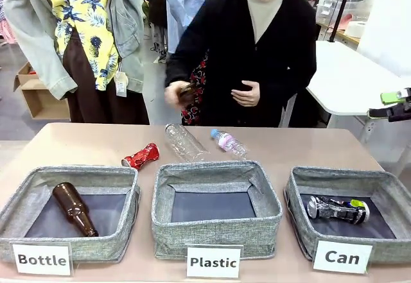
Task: Sort the can waste into the basket.
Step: Pick up the can waste from the table and place it in the right Fabric basket.
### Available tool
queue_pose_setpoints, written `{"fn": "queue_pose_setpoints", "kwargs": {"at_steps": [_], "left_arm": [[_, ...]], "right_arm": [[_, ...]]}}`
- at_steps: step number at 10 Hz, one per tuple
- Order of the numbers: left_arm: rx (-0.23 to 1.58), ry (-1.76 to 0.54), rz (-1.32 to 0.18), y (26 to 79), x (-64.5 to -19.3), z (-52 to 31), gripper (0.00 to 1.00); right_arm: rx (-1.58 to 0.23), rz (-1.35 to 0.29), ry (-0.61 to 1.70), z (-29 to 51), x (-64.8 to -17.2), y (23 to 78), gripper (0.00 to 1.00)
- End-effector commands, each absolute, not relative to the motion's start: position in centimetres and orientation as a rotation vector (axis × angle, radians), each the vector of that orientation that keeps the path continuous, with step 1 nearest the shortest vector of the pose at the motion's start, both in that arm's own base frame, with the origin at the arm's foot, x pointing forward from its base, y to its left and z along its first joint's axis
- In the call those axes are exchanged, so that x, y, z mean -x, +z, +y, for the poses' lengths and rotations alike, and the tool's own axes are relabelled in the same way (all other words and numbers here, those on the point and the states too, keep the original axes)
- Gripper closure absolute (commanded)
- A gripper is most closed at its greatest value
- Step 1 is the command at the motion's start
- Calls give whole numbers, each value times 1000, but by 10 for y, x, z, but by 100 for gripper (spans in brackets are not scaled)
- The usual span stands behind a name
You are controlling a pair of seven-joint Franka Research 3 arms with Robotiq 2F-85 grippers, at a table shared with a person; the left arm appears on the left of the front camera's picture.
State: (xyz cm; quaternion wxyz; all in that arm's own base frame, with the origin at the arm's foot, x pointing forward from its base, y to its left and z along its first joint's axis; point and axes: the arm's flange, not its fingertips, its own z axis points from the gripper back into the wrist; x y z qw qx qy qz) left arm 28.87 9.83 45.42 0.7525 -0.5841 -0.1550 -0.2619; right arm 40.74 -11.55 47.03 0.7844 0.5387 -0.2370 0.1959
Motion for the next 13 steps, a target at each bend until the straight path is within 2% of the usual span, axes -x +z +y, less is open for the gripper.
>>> {"fn": "queue_pose_setpoints", "kwargs": {"at_steps": [1,5,7,8,11,13], "left_arm": [[1278,-587,-347,453,-287,97,0],[1275,-572,-338,454,-289,98,0],[1455,-495,-667,458,-247,174,0],[1463,-415,-725,452,-236,195,0],[1491,-337,-796,436,-224,225,0],[1494,-334,-776,435,-227,224,0]], "right_arm": [[-1126,-502,492,-117,-405,476,0],[-1126,-502,492,-117,-405,476,0],[-1126,-502,492,-117,-405,476,0],[-1126,-502,492,-117,-405,476,0],[-1126,-502,492,-117,-405,476,0],[-1126,-502,492,-117,-405,476,0]]}}
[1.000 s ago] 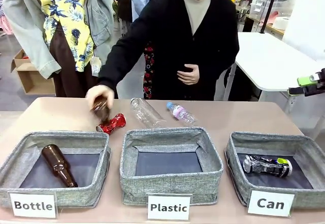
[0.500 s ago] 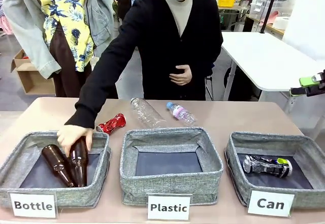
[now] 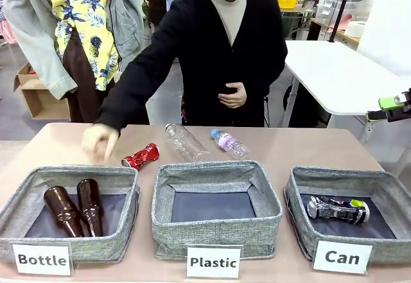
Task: Sort the can waste into the basket.
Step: Pick up the can waste from the table and place it in the right Fabric basket.
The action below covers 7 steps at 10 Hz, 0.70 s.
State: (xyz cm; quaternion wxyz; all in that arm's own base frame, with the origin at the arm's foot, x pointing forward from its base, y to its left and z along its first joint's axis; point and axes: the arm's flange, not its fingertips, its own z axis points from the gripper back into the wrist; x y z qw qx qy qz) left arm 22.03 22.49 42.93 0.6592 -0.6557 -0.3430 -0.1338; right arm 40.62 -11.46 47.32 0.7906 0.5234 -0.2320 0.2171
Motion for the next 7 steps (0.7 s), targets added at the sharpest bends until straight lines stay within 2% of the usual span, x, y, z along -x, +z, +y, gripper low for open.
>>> {"fn": "queue_pose_setpoints", "kwargs": {"at_steps": [1,3,7], "left_arm": [[1486,-361,-752,436,-232,218,0],[1438,-428,-631,450,-256,186,0],[1188,-604,-242,468,-327,69,0]], "right_arm": [[-1126,-502,492,-117,-405,476,0],[-1126,-502,492,-117,-405,476,0],[-1126,-502,492,-117,-405,476,0]]}}
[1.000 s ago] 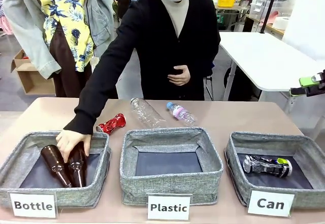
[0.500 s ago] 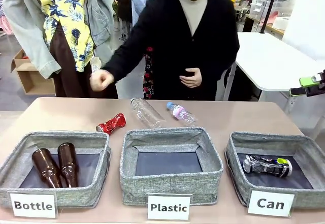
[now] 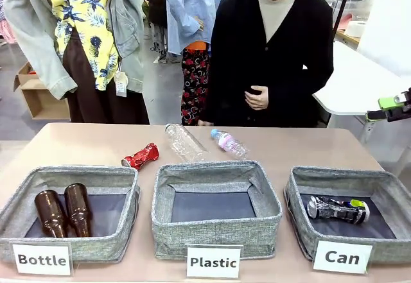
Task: Sort the can waste into the basket.
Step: Pick up the can waste from the table and place it in the right Fabric basket.
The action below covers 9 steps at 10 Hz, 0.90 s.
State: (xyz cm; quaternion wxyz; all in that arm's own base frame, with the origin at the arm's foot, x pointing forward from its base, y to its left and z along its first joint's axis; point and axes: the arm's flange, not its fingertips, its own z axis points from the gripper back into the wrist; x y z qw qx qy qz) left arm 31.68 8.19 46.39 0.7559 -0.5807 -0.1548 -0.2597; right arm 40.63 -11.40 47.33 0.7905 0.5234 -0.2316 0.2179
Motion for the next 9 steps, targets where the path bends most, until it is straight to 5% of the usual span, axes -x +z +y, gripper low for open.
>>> {"fn": "queue_pose_setpoints", "kwargs": {"at_steps": [1,3,4,6,9], "left_arm": [[1132,-611,-208,465,-335,49,0],[975,-399,-316,467,-337,39,0],[1130,-592,-239,464,-341,32,0],[1130,-592,-239,464,-341,32,0],[861,-444,-327,484,-377,-8,0]], "right_arm": [[-1126,-502,492,-117,-405,476,0],[-1126,-502,492,-117,-405,476,0],[-1126,-502,492,-117,-405,476,0],[-1126,-502,492,-117,-405,476,0],[-1126,-502,492,-117,-405,476,0]]}}
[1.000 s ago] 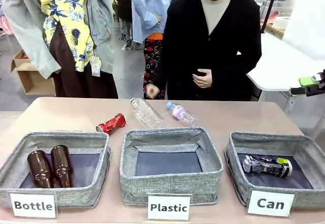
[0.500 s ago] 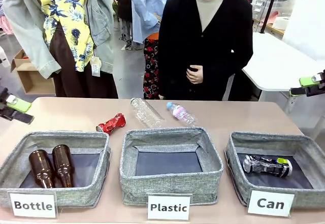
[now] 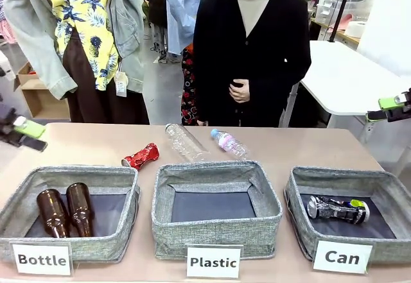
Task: Sort the can waste into the basket.
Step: Pick up the can waste from the table and place it in the right Fabric basket.
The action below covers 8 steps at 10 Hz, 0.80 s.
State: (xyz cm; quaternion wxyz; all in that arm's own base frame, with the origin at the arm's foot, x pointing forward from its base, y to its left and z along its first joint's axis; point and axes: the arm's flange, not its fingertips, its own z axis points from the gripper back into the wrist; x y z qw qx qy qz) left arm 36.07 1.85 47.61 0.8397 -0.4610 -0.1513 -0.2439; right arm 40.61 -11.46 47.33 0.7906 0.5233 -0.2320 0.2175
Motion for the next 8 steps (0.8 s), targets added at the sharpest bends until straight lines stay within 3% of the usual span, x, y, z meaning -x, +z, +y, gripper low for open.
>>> {"fn": "queue_pose_setpoints", "kwargs": {"at_steps": [1,3,6,7,8], "left_arm": [[722,-386,-336,492,-407,-31,0],[387,-220,-392,499,-469,-73,0],[135,-270,-401,481,-510,-127,0],[110,-241,-437,481,-514,-128,0],[229,-310,-488,478,-500,-128,0]], "right_arm": [[-1126,-502,492,-117,-405,476,0],[-1126,-502,492,-117,-405,476,0],[-1126,-502,492,-117,-405,476,0],[-1126,-502,492,-117,-405,476,0],[-1126,-502,492,-117,-405,476,0]]}}
